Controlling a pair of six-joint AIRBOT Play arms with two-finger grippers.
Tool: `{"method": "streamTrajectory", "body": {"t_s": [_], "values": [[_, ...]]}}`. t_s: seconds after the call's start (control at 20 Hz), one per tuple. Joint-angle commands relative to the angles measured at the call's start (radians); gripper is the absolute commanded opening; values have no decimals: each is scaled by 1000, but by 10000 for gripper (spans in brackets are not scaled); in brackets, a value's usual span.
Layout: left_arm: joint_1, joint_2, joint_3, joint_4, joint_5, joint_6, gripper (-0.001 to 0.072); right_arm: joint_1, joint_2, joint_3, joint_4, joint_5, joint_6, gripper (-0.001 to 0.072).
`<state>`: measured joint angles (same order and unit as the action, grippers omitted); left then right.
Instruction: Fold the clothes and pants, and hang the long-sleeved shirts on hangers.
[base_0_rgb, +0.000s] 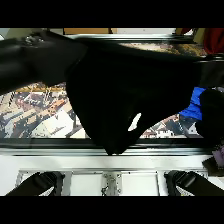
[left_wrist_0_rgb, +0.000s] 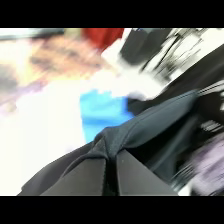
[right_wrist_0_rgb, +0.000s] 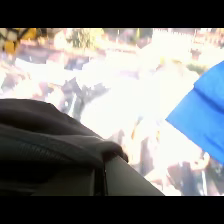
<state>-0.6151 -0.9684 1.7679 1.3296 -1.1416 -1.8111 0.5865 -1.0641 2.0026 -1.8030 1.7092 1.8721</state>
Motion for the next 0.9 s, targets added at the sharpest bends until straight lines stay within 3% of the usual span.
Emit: {"method": "streamTrajectory", "body": {"t_s": [0.0, 0.1, 0.25, 0.45, 0.6, 0.85], "values": [[67, -129, -12, 57, -281, 11, 21, -12, -75, -39, 87, 67, -79, 18], [105, -164, -169, 55, -327, 53, 20, -39, -127, -113, 161, 130, -141, 18], [119, -138, -480, -71, -300, 121, 21, -87, -133, -337, 264, 93, -161, 17], [119, -77, -830, -129, -145, 138, 20, -198, -135, -600, 391, -6, -197, 18], [119, -96, -875, -130, -78, 138, 21, -276, -188, -604, 391, -35, -95, 21], [120, -166, -774, -178, -95, 175, 21, -227, -190, -604, 393, -74, -60, 21]]}}
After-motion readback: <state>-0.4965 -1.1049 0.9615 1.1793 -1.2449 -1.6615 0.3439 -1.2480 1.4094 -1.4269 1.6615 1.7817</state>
